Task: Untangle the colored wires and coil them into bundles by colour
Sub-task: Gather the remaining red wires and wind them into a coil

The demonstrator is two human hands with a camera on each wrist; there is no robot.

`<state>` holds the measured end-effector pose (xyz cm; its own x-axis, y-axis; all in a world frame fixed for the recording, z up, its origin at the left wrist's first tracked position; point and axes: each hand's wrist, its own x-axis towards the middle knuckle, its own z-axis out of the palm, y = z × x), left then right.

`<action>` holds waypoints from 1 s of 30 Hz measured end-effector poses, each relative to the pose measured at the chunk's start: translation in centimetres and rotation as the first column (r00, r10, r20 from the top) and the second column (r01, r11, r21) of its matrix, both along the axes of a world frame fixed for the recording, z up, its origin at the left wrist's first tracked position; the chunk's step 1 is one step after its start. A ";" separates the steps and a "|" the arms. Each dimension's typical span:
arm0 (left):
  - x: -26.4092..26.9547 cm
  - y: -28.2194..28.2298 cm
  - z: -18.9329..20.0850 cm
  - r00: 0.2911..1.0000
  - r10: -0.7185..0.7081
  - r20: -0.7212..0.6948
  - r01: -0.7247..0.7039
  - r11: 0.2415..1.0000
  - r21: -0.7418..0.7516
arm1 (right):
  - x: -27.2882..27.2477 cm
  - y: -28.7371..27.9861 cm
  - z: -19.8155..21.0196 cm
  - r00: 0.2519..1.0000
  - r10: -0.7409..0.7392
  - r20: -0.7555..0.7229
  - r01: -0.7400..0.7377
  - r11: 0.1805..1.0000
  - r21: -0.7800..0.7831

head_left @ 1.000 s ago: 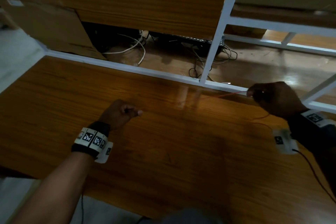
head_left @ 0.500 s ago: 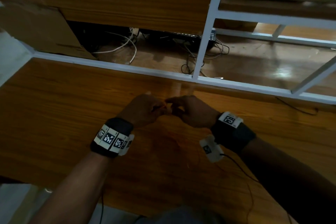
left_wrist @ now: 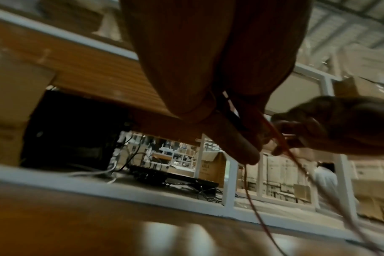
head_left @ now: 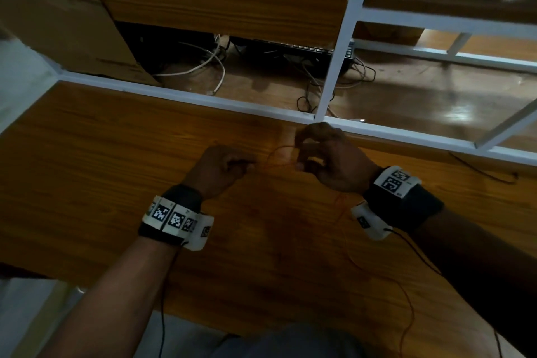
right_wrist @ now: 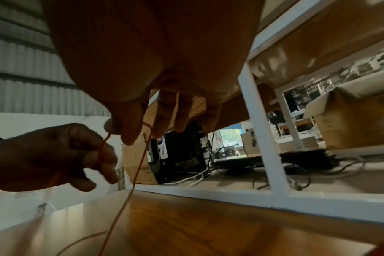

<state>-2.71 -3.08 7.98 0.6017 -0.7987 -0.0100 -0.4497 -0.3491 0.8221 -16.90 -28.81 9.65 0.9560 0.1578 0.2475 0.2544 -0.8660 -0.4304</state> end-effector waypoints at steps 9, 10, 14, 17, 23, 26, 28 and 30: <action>-0.2 0.6 -0.1 0.853 0.075 -0.516 -0.137 0.987 -0.084 | -2.3 -3.4 1.0 0.989 -0.149 0.012 0.149 0.973 -0.178; 0.1 1.1 -0.4 0.853 0.070 -0.518 -0.119 0.991 -0.062 | -2.6 -4.8 1.1 0.975 -0.223 0.012 0.221 0.956 -0.191; 1.4 3.3 -1.5 0.893 0.110 -0.436 -0.098 0.994 0.049 | -4.8 -9.1 0.8 0.888 -0.460 0.014 0.445 0.849 -0.284; 1.3 3.1 -1.9 0.953 0.150 -0.263 -0.125 0.986 0.108 | -5.4 -8.9 -0.2 0.848 -0.519 -0.107 0.469 0.829 -0.305; -1.3 -0.4 -0.9 0.995 -0.074 0.065 0.058 0.973 0.222 | -3.6 -2.3 -0.1 0.830 -0.452 -0.325 0.261 0.832 -0.490; -3.1 -2.9 -0.1 0.975 -0.158 0.154 0.122 0.968 0.220 | -1.9 3.2 0.0 0.944 -0.202 -0.262 0.081 0.908 -0.411; -3.2 -3.6 -0.1 0.978 -0.120 0.168 0.092 0.982 0.165 | -1.1 4.9 -0.4 0.945 -0.105 -0.309 0.042 0.978 -0.205; -3.1 -3.5 0.0 0.989 -0.062 0.132 0.047 0.992 0.113 | -1.0 4.7 -0.5 0.942 -0.102 -0.321 0.083 0.994 -0.072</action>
<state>-5.78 -6.55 7.96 0.5592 -0.8288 -0.0213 -0.5745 -0.4059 0.7108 -17.88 -24.13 9.15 0.9940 0.0694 -0.0843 0.0270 -0.9045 -0.4256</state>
